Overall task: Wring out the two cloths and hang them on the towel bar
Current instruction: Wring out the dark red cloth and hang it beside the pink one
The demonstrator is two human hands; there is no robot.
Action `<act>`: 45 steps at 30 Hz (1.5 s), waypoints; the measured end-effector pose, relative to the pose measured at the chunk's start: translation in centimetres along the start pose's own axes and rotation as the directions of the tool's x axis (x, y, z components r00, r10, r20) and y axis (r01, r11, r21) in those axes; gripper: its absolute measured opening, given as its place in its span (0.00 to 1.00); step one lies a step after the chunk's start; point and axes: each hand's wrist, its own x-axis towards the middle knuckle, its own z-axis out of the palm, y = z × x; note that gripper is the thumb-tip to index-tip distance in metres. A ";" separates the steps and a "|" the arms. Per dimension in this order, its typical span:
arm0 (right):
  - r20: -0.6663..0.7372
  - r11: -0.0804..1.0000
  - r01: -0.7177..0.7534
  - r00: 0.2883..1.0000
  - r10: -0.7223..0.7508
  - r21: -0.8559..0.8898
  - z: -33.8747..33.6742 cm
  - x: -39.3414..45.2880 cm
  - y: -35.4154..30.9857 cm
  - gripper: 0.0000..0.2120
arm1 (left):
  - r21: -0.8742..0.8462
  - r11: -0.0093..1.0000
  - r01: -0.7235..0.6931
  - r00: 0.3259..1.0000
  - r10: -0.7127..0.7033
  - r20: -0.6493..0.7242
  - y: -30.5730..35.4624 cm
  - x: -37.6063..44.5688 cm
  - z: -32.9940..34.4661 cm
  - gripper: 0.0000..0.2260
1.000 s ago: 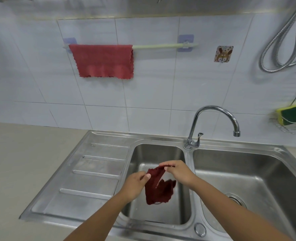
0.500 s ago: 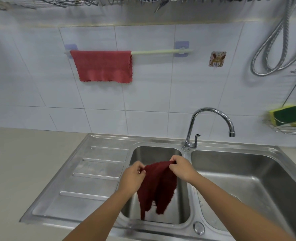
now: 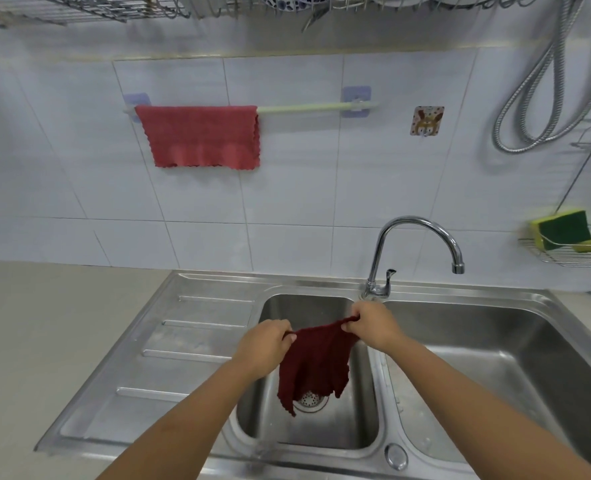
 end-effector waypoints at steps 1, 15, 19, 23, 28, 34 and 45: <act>0.010 0.995 -0.007 1.000 0.006 0.096 -0.1 0.1 0.2 0.11 | 0.036 0.999 -0.008 1.000 0.007 0.025 0.0 0.0 0.0 0.11; 0.267 0.991 0.112 0.955 -0.129 0.078 -2.7 1.8 3.3 0.06 | 0.061 0.997 -0.041 0.962 0.023 0.272 -0.9 0.0 -1.2 0.12; 0.312 0.991 0.129 0.941 -0.130 0.023 -3.2 2.6 3.6 0.07 | 0.095 0.996 -0.003 0.977 -0.017 0.213 -1.6 0.1 -1.8 0.09; 0.331 0.962 0.211 0.932 -0.145 -0.172 -3.3 3.6 1.9 0.07 | 0.206 0.979 0.003 0.997 -0.020 0.078 -2.2 0.9 -2.4 0.08; -0.081 0.948 0.183 0.974 -0.211 -0.261 -6.6 6.7 -4.3 0.16 | -0.121 0.965 0.233 0.938 -0.256 -0.236 -2.7 4.6 -8.5 0.20; -0.470 0.834 0.451 0.689 -0.552 -0.319 -11.1 8.2 -9.6 0.14 | 0.072 0.997 0.036 0.931 -0.007 -0.365 -3.8 4.5 -18.2 0.13; 0.041 0.962 0.263 0.965 -0.261 -0.078 -6.6 10.7 -10.0 0.13 | -0.110 0.975 0.191 0.975 -0.201 -0.093 -9.3 3.2 -15.5 0.13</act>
